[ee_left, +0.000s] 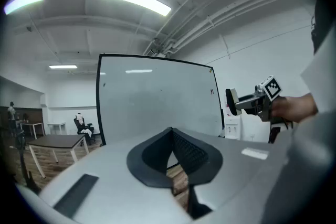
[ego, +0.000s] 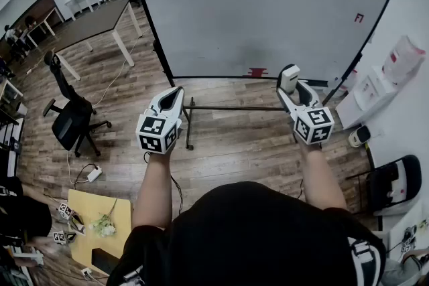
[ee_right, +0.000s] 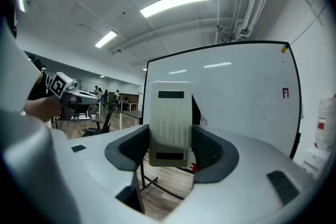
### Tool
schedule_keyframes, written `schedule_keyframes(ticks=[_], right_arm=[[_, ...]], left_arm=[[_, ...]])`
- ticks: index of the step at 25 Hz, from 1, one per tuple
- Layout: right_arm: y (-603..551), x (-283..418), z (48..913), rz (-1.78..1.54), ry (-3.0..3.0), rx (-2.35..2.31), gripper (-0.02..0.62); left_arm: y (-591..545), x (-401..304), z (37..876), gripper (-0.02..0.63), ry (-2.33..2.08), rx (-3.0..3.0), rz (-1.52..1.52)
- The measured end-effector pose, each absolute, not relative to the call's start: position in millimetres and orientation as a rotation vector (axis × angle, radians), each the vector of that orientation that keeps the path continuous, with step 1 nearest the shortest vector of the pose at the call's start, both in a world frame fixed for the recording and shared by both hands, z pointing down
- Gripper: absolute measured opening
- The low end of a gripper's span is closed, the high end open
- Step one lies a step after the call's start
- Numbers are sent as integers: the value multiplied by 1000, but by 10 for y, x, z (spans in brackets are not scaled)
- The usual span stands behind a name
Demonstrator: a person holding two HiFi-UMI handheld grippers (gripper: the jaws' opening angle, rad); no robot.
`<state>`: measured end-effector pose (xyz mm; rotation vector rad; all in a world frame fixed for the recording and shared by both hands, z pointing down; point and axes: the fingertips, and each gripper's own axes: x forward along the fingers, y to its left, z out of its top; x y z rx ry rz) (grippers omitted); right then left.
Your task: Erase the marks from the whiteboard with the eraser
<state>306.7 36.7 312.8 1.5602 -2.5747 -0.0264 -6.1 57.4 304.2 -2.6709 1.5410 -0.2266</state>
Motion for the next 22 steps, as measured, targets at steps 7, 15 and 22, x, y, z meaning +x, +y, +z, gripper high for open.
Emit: schedule_keyframes(ticks=[7, 15, 22], right_arm=[[256, 3137, 3191, -22, -2581, 1528, 245], [241, 3235, 3248, -7, -2613, 1480, 245], [273, 3316, 3352, 20, -2618, 1443, 245]], left_arm=[[487, 49, 3082, 11, 1553, -2669, -249], [556, 197, 3096, 11, 1587, -2654, -266], [660, 276, 3184, 11, 1612, -2653, -293]])
